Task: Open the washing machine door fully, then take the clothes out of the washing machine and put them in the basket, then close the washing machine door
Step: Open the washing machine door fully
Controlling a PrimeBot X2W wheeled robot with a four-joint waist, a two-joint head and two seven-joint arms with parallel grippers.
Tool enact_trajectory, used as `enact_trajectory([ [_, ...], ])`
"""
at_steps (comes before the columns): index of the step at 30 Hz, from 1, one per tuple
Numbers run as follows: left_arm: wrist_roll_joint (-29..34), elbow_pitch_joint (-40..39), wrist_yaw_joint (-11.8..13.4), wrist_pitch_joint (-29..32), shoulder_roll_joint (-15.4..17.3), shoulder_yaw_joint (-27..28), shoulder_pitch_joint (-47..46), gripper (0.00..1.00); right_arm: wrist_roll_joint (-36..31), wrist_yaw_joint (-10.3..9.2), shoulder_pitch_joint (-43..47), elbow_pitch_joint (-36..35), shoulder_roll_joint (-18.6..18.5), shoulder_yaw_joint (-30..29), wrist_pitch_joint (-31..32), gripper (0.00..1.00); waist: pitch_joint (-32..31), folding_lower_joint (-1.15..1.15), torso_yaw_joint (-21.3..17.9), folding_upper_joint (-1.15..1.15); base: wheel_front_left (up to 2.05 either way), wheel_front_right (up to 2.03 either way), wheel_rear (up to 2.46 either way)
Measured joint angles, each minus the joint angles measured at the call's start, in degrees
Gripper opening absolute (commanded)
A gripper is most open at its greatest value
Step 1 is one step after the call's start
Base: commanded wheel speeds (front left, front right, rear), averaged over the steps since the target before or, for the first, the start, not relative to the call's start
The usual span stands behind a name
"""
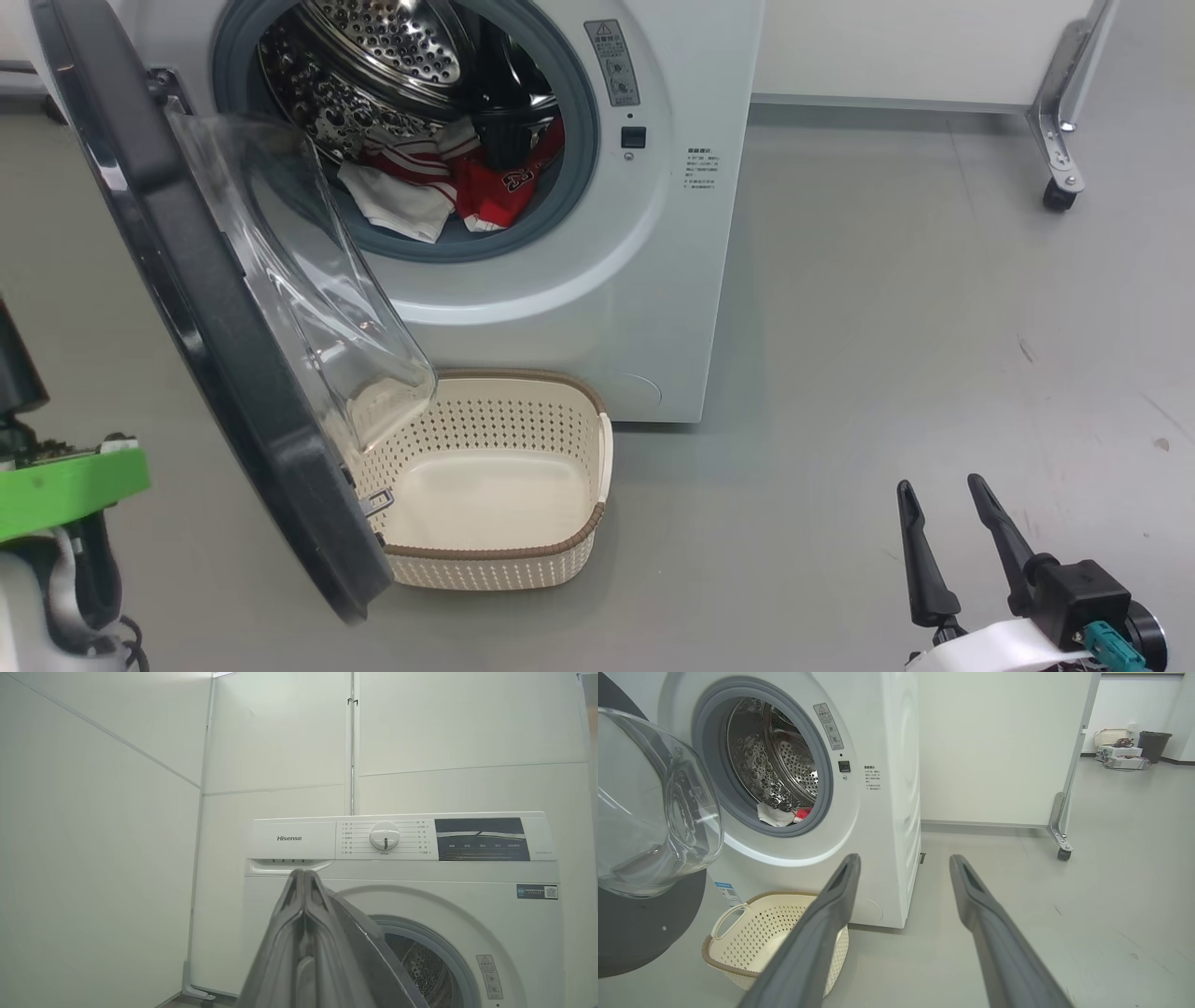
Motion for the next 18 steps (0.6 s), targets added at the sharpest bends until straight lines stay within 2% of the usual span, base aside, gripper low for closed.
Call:
enact_trajectory([
  [18,-0.6,-4.0,-0.2,0.6,1.3,-16.5,-1.7,0.00,-0.6,0.57,0.0,0.6,1.0,-1.7,0.0,1.00,-0.6,0.00,-0.5,0.00,0.00,0.00,0.00],
])
